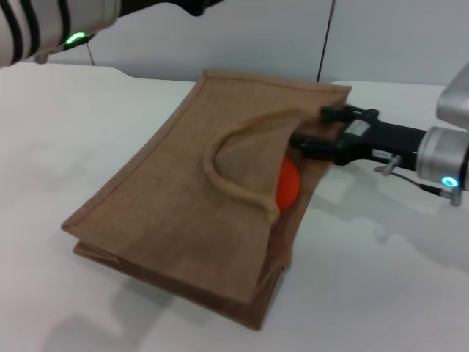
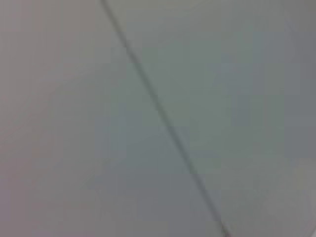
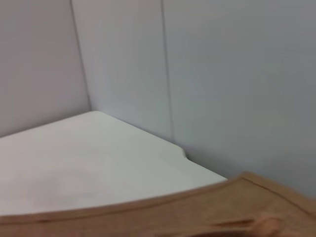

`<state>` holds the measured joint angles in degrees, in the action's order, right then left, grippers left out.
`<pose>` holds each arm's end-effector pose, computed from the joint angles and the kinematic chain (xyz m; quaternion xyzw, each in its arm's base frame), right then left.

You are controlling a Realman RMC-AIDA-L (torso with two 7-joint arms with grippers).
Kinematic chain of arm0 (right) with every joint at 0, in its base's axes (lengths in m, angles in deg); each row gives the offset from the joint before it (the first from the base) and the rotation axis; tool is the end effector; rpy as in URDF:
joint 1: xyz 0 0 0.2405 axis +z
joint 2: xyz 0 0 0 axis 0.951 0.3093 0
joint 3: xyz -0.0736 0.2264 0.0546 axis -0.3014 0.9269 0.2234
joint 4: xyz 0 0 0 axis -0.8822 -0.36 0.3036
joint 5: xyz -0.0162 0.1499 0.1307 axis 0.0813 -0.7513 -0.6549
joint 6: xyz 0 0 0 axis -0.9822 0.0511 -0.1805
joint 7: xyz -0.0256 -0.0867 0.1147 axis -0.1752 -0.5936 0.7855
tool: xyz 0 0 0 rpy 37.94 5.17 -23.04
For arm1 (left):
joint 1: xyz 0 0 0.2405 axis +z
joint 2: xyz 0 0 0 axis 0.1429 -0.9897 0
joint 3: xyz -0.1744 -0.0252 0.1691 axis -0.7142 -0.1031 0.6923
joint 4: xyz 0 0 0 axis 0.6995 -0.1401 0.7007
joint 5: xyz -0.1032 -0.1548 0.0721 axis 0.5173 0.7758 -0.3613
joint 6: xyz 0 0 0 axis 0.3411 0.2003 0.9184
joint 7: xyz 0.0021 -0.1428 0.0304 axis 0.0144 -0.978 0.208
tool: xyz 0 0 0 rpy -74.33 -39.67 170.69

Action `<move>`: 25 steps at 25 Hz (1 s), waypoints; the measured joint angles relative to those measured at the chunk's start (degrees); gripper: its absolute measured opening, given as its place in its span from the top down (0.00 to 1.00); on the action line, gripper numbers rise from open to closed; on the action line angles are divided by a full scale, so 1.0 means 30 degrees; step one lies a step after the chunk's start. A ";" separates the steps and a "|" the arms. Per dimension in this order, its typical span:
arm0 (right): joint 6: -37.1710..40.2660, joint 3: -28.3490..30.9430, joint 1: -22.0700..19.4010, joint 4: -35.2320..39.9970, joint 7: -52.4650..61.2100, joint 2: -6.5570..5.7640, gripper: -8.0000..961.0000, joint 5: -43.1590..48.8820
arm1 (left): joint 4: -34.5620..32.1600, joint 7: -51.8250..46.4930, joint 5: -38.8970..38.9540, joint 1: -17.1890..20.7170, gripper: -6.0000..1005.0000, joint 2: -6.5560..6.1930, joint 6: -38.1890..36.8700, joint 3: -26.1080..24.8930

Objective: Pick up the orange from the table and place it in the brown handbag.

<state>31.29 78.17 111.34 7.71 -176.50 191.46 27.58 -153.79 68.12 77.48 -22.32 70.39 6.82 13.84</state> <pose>0.2120 0.3868 -0.0432 -0.9214 0.2047 0.2226 0.2439 -0.0761 0.3437 0.0842 -0.8690 -0.0351 -0.1591 0.4673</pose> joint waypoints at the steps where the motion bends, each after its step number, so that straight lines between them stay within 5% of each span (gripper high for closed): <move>1: 0.0177 0.0217 -0.0186 -0.0090 0.0001 -0.0053 0.08 -0.0006 | 0.0159 -0.0062 -0.0001 0.0224 0.58 -0.0001 -0.0455 -0.0039; 5: 0.1089 0.1713 -0.1562 -0.0912 -0.0157 -0.0424 0.08 0.0045 | 0.1121 -0.0116 0.0126 0.0989 0.38 -0.0013 -0.2444 -0.0136; 11: 0.2544 0.3313 -0.3297 -0.2246 -0.0095 -0.0742 0.08 0.0576 | 0.1963 -0.0444 0.0155 0.1946 0.35 0.0008 -0.4314 -0.0195; 18: 0.2417 0.6547 -0.5734 -0.4960 -0.3064 0.0787 0.08 -0.0050 | 0.3827 -0.1221 0.0464 0.3125 0.36 0.0068 -0.9190 0.0562; 25: 0.2115 0.6633 -0.6706 -0.4702 -0.4658 0.0818 0.08 -0.3367 | 0.7393 -0.1166 0.1294 0.3601 0.36 0.0041 -1.5566 0.2746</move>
<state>37.63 98.07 91.22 -6.39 -190.47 193.91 17.48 -131.61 64.62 81.36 -11.51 70.52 -39.88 22.08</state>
